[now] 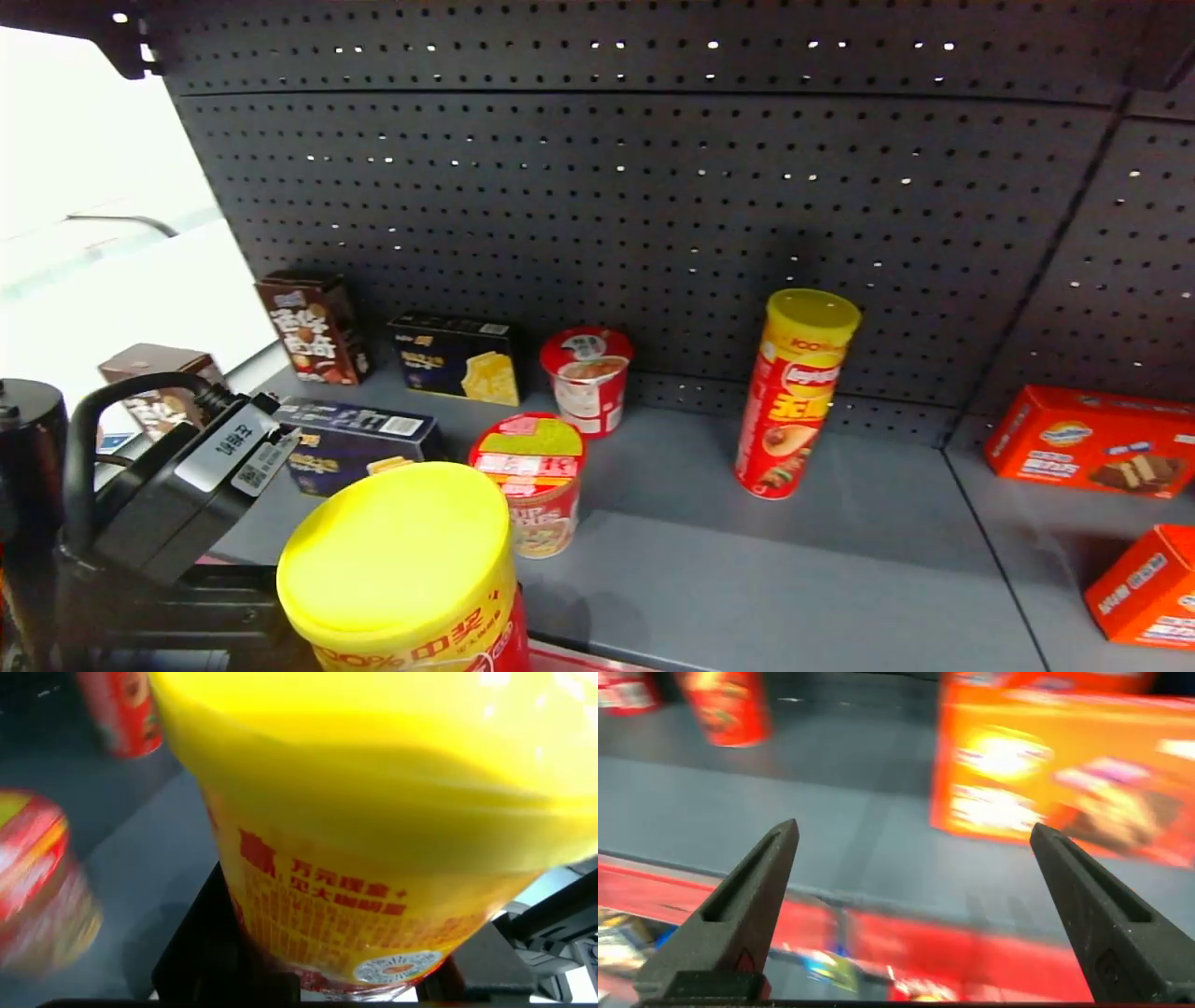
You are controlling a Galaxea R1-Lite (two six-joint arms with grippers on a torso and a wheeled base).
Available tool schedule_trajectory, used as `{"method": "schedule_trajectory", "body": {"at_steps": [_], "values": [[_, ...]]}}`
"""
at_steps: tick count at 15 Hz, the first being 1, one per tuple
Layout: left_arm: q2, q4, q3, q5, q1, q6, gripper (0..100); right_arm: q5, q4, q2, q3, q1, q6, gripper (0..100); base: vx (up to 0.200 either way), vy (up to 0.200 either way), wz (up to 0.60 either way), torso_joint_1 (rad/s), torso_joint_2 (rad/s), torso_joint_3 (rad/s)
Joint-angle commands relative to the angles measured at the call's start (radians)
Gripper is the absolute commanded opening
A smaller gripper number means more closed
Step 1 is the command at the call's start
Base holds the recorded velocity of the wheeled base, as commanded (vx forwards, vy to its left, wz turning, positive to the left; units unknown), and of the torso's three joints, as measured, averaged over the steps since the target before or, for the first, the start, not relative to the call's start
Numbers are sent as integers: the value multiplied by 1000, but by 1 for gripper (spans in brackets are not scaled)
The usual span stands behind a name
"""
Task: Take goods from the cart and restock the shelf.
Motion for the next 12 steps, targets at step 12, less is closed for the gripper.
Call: {"method": "schedule_trajectory", "body": {"at_steps": [12], "values": [[-7, 0, 13, 1, 42, 1, 0, 0, 0, 2, 0, 0, -1, 100, 0, 0, -200, 1, 1, 1]]}}
